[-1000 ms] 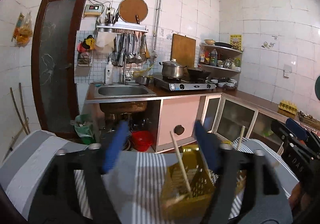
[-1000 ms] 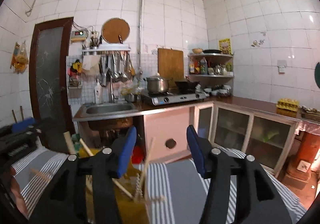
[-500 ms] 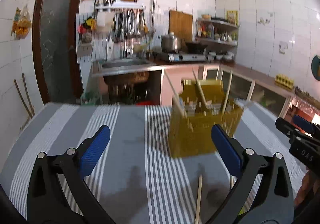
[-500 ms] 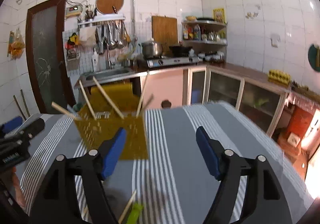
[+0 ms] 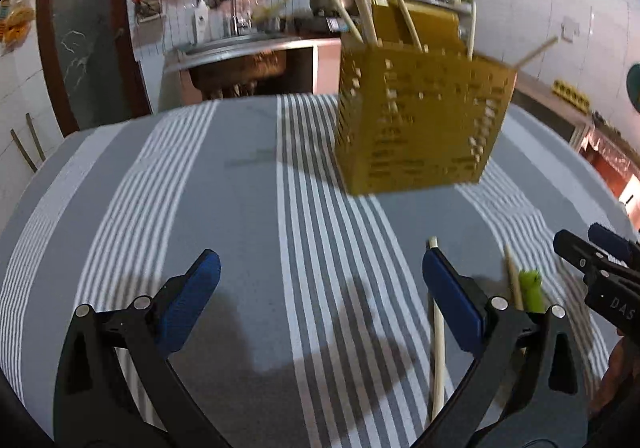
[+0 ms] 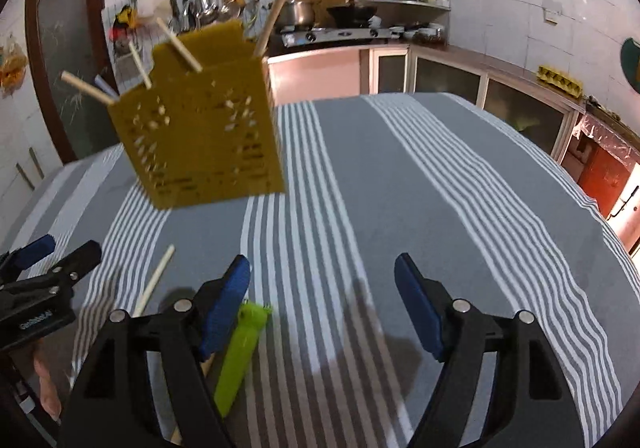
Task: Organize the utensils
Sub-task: 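Grasp the green frog-handled fork with the right gripper while the left gripper grasps a chopstick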
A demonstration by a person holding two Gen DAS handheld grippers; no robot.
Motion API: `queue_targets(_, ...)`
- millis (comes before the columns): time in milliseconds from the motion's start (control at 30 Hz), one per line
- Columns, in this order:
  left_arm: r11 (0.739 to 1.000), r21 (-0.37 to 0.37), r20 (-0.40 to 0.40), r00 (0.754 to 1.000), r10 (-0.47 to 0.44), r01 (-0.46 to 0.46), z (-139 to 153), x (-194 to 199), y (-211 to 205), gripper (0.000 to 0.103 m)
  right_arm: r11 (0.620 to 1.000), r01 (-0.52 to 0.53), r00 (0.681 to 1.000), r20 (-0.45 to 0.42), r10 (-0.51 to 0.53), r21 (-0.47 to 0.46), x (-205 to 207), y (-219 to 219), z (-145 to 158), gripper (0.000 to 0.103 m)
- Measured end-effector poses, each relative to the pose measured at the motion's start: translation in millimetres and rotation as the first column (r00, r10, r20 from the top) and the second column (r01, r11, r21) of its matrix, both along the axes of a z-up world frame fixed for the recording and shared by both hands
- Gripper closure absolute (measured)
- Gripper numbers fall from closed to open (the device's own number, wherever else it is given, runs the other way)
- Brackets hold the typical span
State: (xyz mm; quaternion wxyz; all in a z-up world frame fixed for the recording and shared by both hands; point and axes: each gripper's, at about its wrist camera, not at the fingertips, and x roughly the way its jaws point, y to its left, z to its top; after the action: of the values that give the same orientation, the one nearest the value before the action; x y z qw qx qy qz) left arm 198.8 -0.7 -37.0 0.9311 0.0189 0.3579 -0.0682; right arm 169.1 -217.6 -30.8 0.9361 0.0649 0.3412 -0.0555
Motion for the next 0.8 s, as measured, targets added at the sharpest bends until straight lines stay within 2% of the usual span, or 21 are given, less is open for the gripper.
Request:
queue_targets(133, 0.999, 0.019, -0.060, 0.998, -0.029, 0.031, -11, 3, -10, 0.005, 1.000, -0.014, 0.998, -0.061, 0.014, -0.007, 1, 8, -13, 0.029)
queue_targets(267, 0.998, 0.042, -0.070, 0.996, -0.050, 0.053, -15, 0, -17, 0.005, 0.999, -0.028, 0.994, -0.108, 0.025, -0.022, 2, 11, -19, 0.030)
queue_targets(400, 0.995, 0.065, -0.091, 0.994, -0.065, 0.071, -18, -1, -23, 0.005, 0.999, -0.053, 0.986, -0.159, 0.053, 0.007, 5, 15, -26, 0.031)
queue_targets(500, 0.995, 0.065, -0.110, 0.992, -0.066, 0.074, -20, 1, -23, 0.005, 0.998, -0.067, 0.979, -0.190, 0.069, 0.014, 8, 18, -28, 0.040)
queue_targets(633, 0.996, 0.039, -0.128, 0.989, -0.072, 0.077, -22, 1, -23, 0.005, 0.995, -0.093, 0.975, -0.197, 0.100, 0.043, 7, 21, -24, 0.073)
queue_targets(800, 0.996, 0.009, -0.175, 0.981, -0.084, 0.087, -27, 1, -28, 0.005, 0.993, -0.112, 0.974, -0.192, 0.117, 0.035, 9, 20, -21, 0.078)
